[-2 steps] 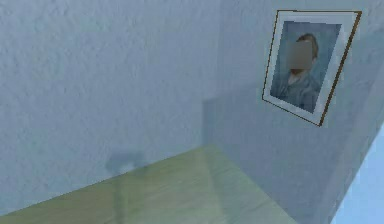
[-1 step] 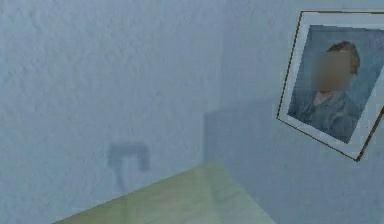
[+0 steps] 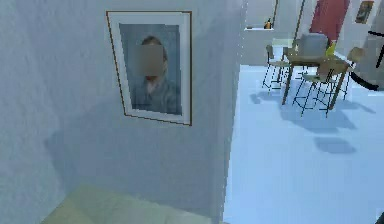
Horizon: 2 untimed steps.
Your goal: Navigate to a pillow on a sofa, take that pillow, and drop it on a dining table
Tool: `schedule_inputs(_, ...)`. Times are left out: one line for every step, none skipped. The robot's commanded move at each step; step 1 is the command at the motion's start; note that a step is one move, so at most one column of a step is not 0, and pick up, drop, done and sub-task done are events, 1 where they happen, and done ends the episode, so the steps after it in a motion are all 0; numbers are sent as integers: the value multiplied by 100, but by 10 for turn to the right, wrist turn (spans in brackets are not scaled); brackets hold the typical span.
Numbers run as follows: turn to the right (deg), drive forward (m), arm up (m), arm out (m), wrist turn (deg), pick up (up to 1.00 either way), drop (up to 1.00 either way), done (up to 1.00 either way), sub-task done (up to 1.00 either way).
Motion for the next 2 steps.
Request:
schedule_inputs(450,0,0,0,0,0,0,0,0)
schedule_inputs(0,50,0,0,0,0,0,0,0)
